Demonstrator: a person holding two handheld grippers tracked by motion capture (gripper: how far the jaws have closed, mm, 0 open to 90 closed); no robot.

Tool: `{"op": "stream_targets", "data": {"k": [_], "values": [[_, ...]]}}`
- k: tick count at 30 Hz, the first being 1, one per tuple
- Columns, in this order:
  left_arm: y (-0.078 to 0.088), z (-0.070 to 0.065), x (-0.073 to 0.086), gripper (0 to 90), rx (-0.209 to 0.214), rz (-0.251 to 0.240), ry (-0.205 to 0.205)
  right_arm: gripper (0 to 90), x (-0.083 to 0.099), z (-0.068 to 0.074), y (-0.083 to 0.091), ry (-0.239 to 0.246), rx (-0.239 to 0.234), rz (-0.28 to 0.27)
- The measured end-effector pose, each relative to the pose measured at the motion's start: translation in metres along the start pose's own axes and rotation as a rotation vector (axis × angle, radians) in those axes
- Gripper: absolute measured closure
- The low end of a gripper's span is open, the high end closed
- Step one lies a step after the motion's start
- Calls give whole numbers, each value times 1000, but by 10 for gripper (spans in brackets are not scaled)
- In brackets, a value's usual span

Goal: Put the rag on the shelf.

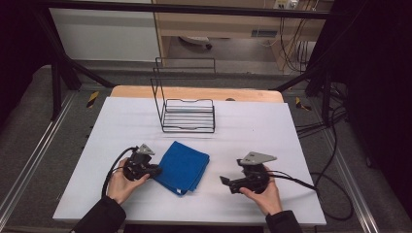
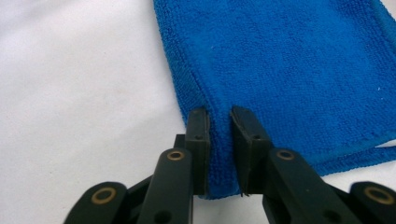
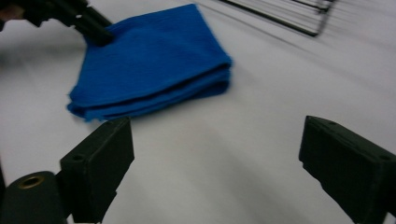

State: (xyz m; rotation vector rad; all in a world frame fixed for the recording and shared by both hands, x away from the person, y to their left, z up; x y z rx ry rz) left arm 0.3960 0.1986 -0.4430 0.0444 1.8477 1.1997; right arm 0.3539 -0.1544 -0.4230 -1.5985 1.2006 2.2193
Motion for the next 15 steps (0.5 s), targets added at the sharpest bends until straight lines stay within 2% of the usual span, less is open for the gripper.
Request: {"op": "stream_targets", "data": {"k": [3,4,5,6,8,9,11,14,15], "values": [[0,1,1,784,5,-1,8,218,-7,23,-17,48,-50,10],[0,1,1,784,7,-2,12,286,-12,37,-30,85,-78,24],[0,1,2,784,7,-8,15,326,-13,44,-36,101,-90,33],[0,2,2,784,8,-11,16,326,-13,44,-36,101,-90,33],[0,2,3,783,8,-15,17,377,-14,56,-48,132,-120,57],[0,2,3,783,8,-15,17,412,-14,66,-58,160,-143,84],[0,2,2,783,9,-12,19,414,-13,71,-63,174,-148,96],[0,2,2,787,8,-11,24,463,-11,77,-77,204,-145,132],[0,3,2,798,8,-12,26,526,-8,77,-85,234,-130,158]]}}
Point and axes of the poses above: each handheld gripper's, and its own axes: y roughly backward along the jaws, x roughly out of its underside, z roughly to its left, the point moved 1 cm from there along -y, roughly forward along the jaws, and after that the axes turned 5 degrees about -z, right-handed, at the moved point
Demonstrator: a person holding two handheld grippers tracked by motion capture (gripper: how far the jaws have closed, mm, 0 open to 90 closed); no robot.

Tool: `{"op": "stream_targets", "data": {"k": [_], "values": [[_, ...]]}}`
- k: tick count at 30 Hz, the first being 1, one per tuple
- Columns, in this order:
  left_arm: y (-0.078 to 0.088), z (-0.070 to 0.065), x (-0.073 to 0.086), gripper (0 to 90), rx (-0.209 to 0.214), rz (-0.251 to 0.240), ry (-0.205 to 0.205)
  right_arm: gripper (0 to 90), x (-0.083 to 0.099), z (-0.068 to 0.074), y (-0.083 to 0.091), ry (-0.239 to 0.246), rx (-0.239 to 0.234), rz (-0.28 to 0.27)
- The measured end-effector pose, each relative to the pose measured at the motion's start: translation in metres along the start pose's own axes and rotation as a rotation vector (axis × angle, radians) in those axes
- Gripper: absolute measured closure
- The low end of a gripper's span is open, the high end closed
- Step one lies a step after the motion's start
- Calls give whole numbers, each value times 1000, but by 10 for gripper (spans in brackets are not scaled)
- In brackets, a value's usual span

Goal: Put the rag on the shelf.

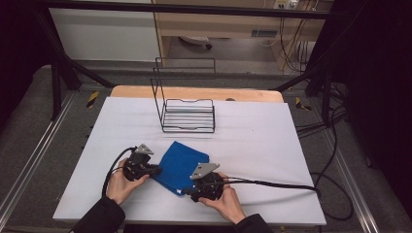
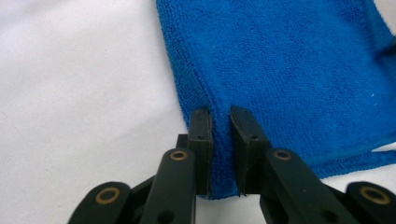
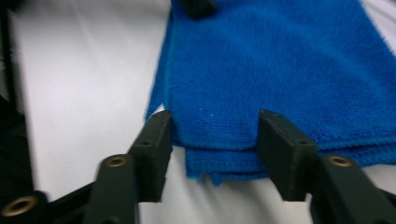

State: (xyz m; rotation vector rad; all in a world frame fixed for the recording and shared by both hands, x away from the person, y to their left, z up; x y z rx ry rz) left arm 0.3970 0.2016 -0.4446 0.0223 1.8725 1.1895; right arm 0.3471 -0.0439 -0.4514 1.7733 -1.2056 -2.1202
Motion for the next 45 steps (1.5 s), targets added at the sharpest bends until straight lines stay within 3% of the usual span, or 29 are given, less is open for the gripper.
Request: {"op": "stream_targets", "data": {"k": [3,5,7,10,13,16,17,19,21,22,25,26,27,28,29,30,31,32,33,34,35,39,42,45], "values": [[0,2,0,814,4,1,22,572,2,-1,-3,15,11,17],[0,3,0,835,6,5,35,684,3,-1,-4,45,31,26],[1,2,-1,841,0,8,43,718,3,-1,-4,61,39,25],[1,-1,-2,865,-12,16,53,812,3,-2,-4,62,39,29],[6,-2,-1,871,-14,12,76,829,1,-4,-4,50,30,33],[16,-3,5,873,-15,2,113,830,-3,-8,-3,43,-11,20],[20,-4,9,873,-9,-3,133,826,-6,-10,-1,31,-51,7],[29,-8,23,871,9,-20,201,807,-8,-12,0,36,-75,4],[31,-13,31,867,1,-27,210,742,-9,-14,1,15,-113,14],[31,-13,31,865,1,-27,210,671,-9,-13,2,3,-109,-2],[32,-19,36,862,-20,-44,188,601,-11,-15,6,-26,-122,-29],[32,-19,36,859,-26,-48,175,526,-13,-18,9,-40,-105,-56],[31,-19,35,841,-33,-56,156,435,-16,-25,15,-91,-60,-91],[31,-19,35,841,-36,-60,140,435,-16,-25,15,-91,-60,-91],[31,-19,36,799,-33,-63,125,391,-18,-36,18,-153,42,-118],[31,-19,36,799,-32,-72,107,391,-18,-36,18,-153,42,-118],[32,-19,36,737,-40,-80,73,402,-17,-48,15,-216,139,-118],[32,-19,36,708,-40,-80,73,426,-16,-55,11,-248,170,-116],[32,-19,36,708,-47,-84,57,426,-16,-55,11,-248,170,-116],[33,-19,36,651,-54,-87,46,449,-14,-64,1,-312,198,-107],[32,-18,36,651,-48,-92,42,449,-14,-64,1,-312,198,-107],[35,-12,35,503,-47,-102,43,511,-8,-76,-23,-387,225,-67],[39,-10,33,459,-44,-126,42,539,-7,-75,-25,-393,225,-72],[41,-6,30,383,-62,-126,34,594,-8,-73,-27,-417,189,-78]]}}
Point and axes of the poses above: each handheld gripper's, and its own axes: y roughly backward along the jaws, x roughly out of its underside, z roughly to its left, the point moved 1 cm from there along -y, roughly forward along the jaws, and after that the axes turned 5 degrees about -z, right-handed, at the moved point
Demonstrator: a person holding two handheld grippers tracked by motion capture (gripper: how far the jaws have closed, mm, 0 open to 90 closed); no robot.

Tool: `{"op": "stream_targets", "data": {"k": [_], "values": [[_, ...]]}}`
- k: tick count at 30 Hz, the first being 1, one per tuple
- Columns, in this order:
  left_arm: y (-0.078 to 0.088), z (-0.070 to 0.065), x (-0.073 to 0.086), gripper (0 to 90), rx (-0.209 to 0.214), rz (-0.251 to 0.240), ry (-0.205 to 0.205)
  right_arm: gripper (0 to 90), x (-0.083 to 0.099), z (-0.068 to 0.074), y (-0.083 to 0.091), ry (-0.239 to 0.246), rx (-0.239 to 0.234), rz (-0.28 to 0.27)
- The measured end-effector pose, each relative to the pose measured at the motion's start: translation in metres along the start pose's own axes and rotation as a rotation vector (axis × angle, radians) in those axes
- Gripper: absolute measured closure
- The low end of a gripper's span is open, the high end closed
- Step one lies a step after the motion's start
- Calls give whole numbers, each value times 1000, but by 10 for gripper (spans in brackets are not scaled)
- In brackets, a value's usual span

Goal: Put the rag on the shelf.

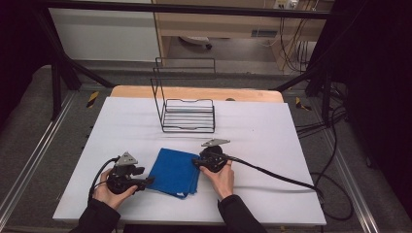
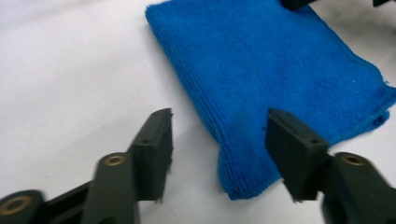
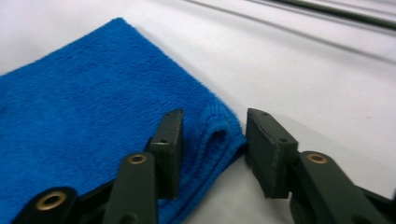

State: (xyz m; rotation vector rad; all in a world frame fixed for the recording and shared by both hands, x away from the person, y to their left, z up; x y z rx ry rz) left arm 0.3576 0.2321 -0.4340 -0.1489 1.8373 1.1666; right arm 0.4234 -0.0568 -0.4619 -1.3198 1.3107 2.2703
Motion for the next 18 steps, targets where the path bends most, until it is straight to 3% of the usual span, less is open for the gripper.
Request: {"op": "stream_targets", "data": {"k": [1,2,5,11,14,15,18], "values": [[0,1,0,329,3,-3,2,663,1,2,0,-14,-17,3],[0,2,0,329,3,-5,2,663,1,2,0,-14,-17,3],[-2,4,0,296,14,-3,19,805,2,4,-1,-50,-57,15],[-3,8,-6,285,31,-25,35,843,-4,0,0,-56,-71,-1],[-7,14,-17,274,31,-32,43,843,-15,-6,0,-35,-90,-6],[-9,17,-21,260,31,-35,42,841,-23,-8,-3,17,-101,-5],[-15,24,-36,241,25,-50,55,835,-27,-10,-10,56,-118,12]]}}
Point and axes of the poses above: each handheld gripper's, and its own axes: y roughly backward along the jaws, x roughly out of its underside, z roughly to its left, the point moved 1 cm from there along -y, roughly forward along the jaws, and after that the axes turned 5 degrees about -z, right-handed, at the moved point
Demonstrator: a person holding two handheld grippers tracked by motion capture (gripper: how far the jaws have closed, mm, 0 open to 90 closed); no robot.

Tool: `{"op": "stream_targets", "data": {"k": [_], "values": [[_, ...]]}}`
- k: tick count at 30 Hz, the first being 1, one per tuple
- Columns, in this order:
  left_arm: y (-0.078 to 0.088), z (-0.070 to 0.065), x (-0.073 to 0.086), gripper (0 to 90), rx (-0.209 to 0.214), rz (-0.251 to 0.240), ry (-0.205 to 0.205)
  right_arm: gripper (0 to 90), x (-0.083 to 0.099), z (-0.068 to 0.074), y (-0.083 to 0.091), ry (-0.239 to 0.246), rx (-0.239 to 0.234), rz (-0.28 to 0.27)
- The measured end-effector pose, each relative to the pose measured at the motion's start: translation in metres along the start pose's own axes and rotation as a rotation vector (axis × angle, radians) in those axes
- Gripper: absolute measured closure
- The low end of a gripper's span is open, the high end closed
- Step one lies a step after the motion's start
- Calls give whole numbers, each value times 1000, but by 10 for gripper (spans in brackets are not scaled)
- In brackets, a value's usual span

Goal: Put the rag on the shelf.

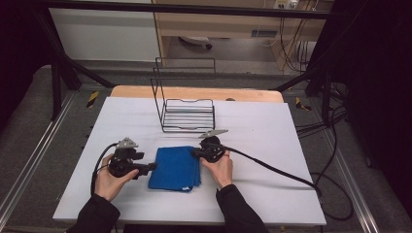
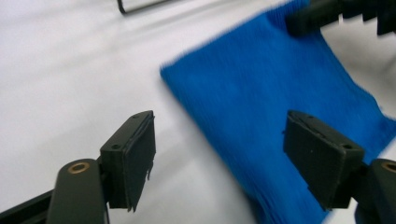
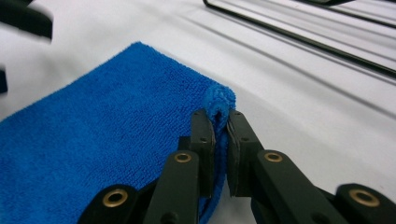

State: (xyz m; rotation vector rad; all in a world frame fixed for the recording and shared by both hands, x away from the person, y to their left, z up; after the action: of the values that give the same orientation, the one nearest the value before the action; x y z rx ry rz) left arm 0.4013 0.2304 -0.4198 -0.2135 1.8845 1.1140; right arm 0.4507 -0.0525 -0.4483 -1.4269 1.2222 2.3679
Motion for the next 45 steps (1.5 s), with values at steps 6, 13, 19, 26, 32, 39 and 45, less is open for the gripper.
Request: {"op": "stream_targets", "data": {"k": [6,13,19,26,32,39,45], "values": [[-27,18,-18,257,-68,5,-1,813,4,-2,-6,2,17,18],[-55,32,-15,411,-64,60,55,806,4,-4,-5,7,24,27],[-62,29,-18,561,-29,75,53,786,5,-4,-7,11,36,31],[-63,27,-17,674,-19,89,64,762,5,-5,-7,-4,51,38],[-63,23,-16,768,-5,102,42,727,5,-6,-8,-20,63,44],[-63,22,-15,813,-4,94,17,718,4,-7,-9,-41,66,52],[-63,21,-14,832,-7,83,11,816,3,-7,-9,-101,43,64]]}}
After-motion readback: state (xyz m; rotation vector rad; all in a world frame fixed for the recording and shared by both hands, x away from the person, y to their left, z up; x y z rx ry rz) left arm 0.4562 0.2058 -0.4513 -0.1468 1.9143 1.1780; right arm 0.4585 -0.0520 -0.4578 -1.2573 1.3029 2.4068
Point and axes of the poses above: each handheld gripper's, and its own axes: y roughly backward along the jaws, x roughly out of its underside, z roughly to its left, the point moved 1 cm from there along -y, roughly forward along the jaws, and after that the axes turned 5 degrees about -z, right-handed, at the moved point
